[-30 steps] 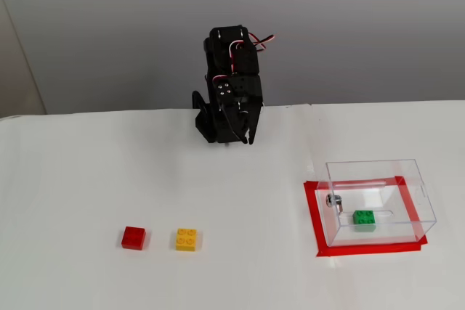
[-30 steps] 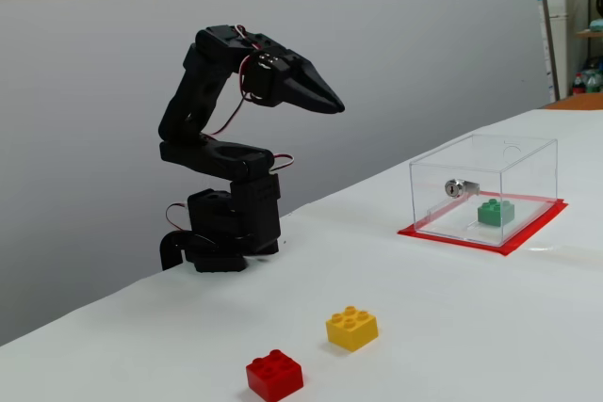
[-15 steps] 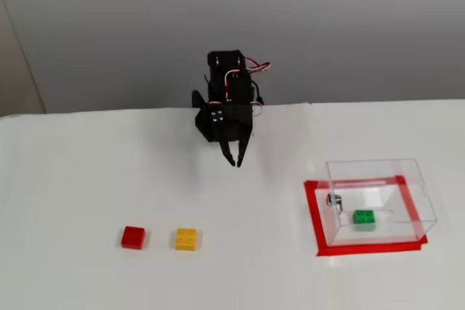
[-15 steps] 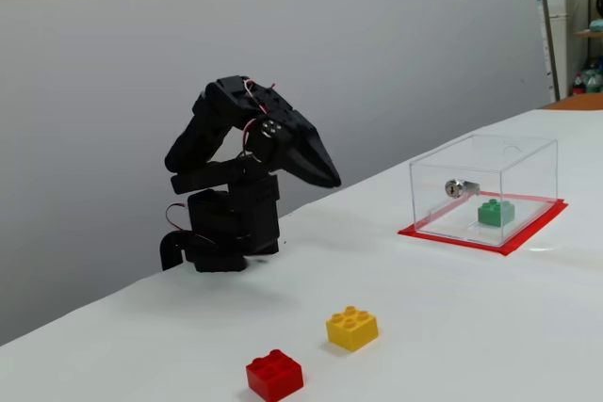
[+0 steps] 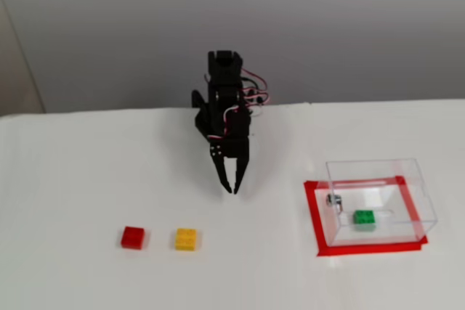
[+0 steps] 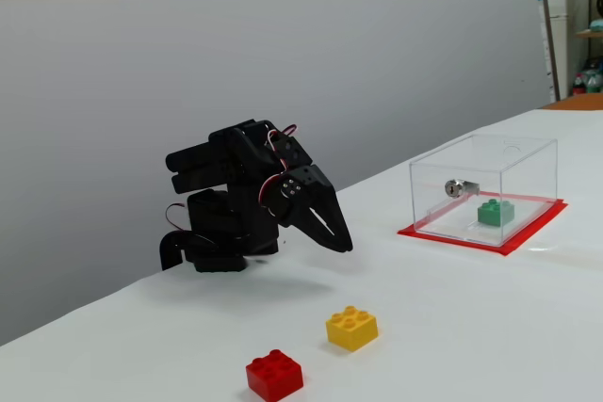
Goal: Pick the green lego brick and place it into the transparent box
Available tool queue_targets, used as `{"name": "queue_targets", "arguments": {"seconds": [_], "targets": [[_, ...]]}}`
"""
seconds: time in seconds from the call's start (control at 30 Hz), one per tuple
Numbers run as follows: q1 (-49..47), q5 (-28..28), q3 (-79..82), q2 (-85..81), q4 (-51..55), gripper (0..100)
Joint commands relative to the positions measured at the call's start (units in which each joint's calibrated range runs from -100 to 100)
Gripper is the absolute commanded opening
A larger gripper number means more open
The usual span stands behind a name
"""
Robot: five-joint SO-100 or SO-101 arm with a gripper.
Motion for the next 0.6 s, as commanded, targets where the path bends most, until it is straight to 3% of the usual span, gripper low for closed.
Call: {"name": "queue_targets", "arguments": {"seconds": [0.0,0.37,0.57], "targets": [[0.5,0.1,1.2,-0.4,-0.4,1],[0.4,0.2,-2.2,-0.5,12.0,1],[-2.1,0.2,-2.5,-0.5,13.0,1]]}}
